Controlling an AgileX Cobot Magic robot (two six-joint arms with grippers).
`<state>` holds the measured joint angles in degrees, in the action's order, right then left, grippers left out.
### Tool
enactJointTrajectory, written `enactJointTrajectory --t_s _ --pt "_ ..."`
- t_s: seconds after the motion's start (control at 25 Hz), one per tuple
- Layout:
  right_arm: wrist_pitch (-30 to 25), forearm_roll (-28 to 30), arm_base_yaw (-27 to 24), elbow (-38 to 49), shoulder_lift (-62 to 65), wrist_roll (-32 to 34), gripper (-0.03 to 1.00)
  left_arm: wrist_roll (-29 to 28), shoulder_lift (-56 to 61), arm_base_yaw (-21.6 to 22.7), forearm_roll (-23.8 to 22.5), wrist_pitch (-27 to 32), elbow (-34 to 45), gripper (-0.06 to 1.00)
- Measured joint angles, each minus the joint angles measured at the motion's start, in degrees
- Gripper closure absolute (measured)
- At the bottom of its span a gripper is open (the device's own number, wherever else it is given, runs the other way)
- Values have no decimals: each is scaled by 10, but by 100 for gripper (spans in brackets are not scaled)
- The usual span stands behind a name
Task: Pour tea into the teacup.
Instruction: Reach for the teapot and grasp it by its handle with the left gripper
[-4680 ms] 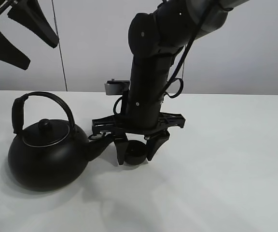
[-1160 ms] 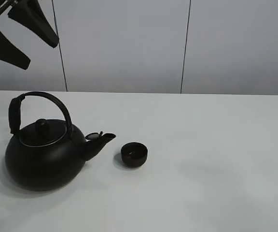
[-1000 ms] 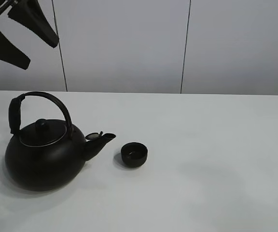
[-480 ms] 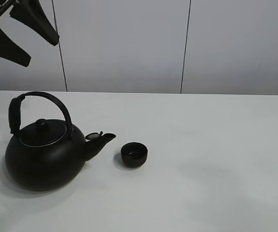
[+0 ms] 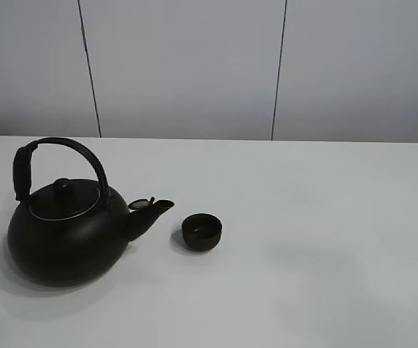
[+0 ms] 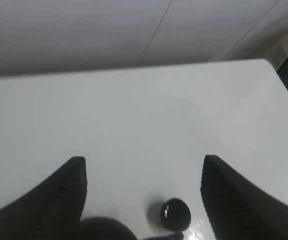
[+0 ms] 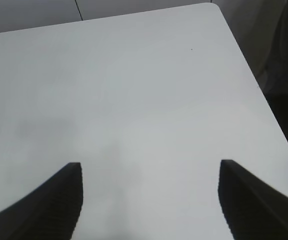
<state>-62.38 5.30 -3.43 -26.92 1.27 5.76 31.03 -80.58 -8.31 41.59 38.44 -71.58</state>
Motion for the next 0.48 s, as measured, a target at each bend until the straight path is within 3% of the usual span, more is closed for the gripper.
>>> enactJointTrajectory --t_s 0.24,0.36,0.48 --pt "0 0 0 0 0 0 45 48 137 0 -16 -60 0 47" --pt "0 0 0 0 0 0 45 27 202 -4 -73 -83 16 47" --pt "0 0 0 0 0 1 45 -40 279 -7 -165 -110 69 47"
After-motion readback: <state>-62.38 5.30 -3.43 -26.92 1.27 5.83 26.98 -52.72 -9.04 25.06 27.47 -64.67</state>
